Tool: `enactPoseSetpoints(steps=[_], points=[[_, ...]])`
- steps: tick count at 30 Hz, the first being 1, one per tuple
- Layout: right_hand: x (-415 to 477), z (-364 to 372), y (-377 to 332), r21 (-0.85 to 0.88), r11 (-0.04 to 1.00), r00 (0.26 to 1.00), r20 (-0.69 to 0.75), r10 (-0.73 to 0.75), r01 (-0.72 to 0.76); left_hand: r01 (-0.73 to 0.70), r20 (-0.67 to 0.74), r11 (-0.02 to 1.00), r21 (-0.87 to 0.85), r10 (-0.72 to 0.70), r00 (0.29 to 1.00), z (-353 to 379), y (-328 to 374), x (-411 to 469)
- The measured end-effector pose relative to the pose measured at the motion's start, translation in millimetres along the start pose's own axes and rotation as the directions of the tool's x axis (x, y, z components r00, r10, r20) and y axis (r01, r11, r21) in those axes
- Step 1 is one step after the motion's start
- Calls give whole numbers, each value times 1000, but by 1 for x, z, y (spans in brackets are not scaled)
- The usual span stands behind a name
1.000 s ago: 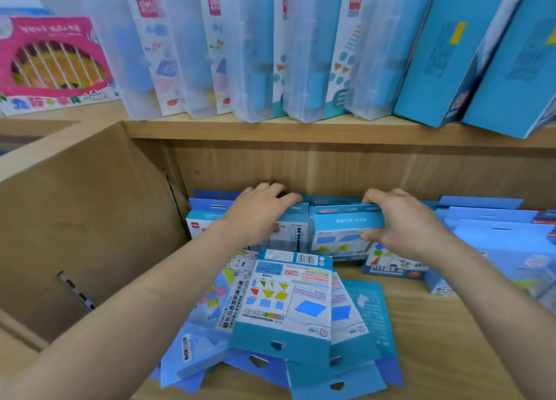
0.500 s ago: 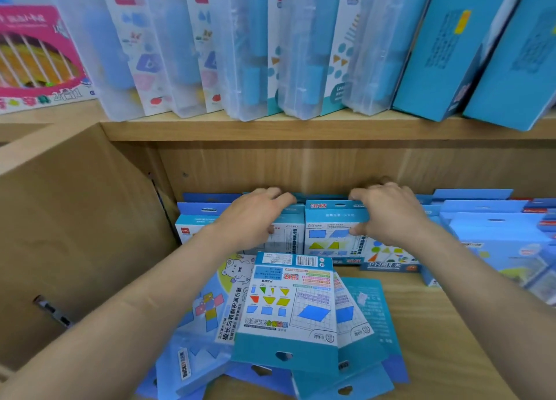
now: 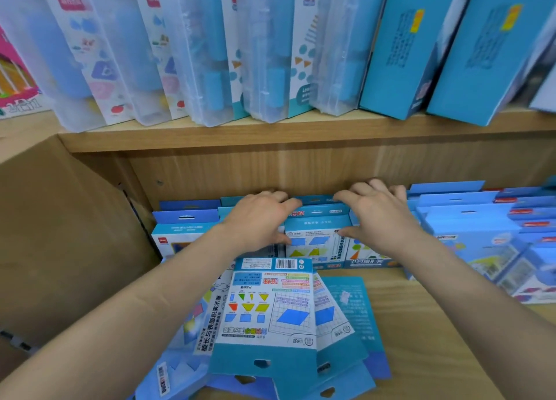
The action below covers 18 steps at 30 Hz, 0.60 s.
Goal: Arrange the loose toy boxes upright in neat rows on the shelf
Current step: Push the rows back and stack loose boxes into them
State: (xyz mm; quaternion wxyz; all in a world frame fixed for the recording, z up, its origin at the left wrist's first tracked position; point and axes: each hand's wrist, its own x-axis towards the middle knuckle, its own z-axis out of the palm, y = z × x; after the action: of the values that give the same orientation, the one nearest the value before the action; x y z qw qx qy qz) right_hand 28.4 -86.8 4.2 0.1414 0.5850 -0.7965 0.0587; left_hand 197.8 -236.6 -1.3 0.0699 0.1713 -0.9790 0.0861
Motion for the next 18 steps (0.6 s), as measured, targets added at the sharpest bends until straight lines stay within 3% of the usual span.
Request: enactPoseSetpoints(steps=[10,13,16,18], points=[[-2,11,5,-6,1000,999,-53,-9,8,30,51,1000,-5,-30,998,1,2,6],[-9,10,7,29,1000,997,-79,4,-2,94,58,986,-139,-87,995,-12,5,-3],[-25,-4,8,325,944,987,-124,106,-60,176,-53,932,-318,-203,978,-35,10,-27],[-42,-16,7,653,748,979,-53,198,-116,218,-114,873,-437,-294,949,-49,15,-52]])
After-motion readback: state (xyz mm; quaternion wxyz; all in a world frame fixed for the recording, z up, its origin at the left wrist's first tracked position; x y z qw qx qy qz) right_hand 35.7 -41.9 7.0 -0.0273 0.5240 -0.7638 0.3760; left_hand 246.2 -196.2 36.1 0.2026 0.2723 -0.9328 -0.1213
